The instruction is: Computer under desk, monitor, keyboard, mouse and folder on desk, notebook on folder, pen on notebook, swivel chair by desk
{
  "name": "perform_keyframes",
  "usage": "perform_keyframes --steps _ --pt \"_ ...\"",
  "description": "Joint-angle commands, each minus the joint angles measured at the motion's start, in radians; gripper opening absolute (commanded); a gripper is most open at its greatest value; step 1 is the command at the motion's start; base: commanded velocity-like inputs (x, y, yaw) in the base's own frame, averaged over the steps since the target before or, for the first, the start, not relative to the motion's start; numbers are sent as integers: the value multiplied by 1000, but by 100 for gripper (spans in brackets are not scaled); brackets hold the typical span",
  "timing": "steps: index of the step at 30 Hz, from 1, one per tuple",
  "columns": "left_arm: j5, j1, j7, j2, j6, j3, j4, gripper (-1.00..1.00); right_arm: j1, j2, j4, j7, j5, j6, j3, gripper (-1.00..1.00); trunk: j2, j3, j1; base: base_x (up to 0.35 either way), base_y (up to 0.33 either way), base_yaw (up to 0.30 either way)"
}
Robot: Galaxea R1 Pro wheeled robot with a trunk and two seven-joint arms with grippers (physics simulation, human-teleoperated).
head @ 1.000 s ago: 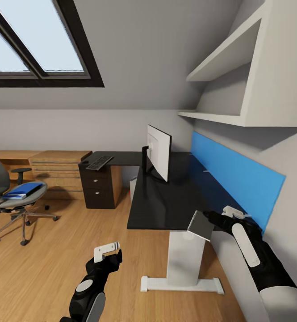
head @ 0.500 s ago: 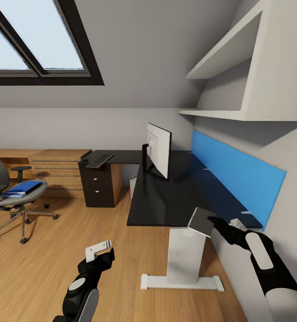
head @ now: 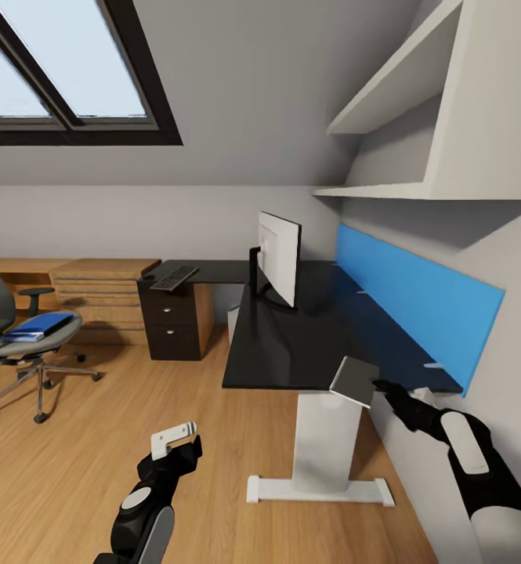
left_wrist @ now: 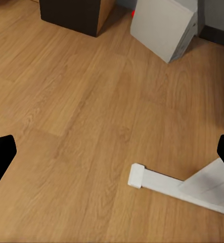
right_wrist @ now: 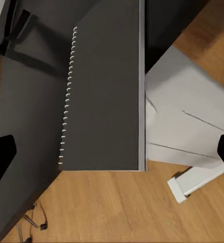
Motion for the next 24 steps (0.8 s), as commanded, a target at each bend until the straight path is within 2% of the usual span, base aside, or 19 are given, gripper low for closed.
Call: perform_keyframes --steps 1,7,12,15,17,20,24 --pt "10 -1 9 0 2 -2 -1 100 -1 0 2 -5 -11 4 -6 100 -8 -4 4 0 0 0" --pt "10 -1 10 0 2 -2 0 100 -1 -7 25 66 -11 4 -24 100 -50 -23 27 0 0 0" --pt "9 -1 10 0 2 -3 5 100 -1 -29 90 206 -12 5 -33 100 -85 -39 46 0 0 0" --pt "9 -1 11 0 2 -3 6 100 -1 -35 154 326 -12 5 -67 100 -106 -48 58 0 0 0" --pt "9 -1 11 0 2 -3 6 100 -1 -37 181 381 -12 5 -97 100 -120 -54 65 0 0 0" --pt "9 -1 11 0 2 -3 7 100 -1 -37 202 421 -13 5 -121 100 -141 -64 77 0 0 0" --pt "9 -1 11 0 2 -3 7 100 -1 -36 213 439 -14 5 -134 100 -169 -76 92 0 0 0"
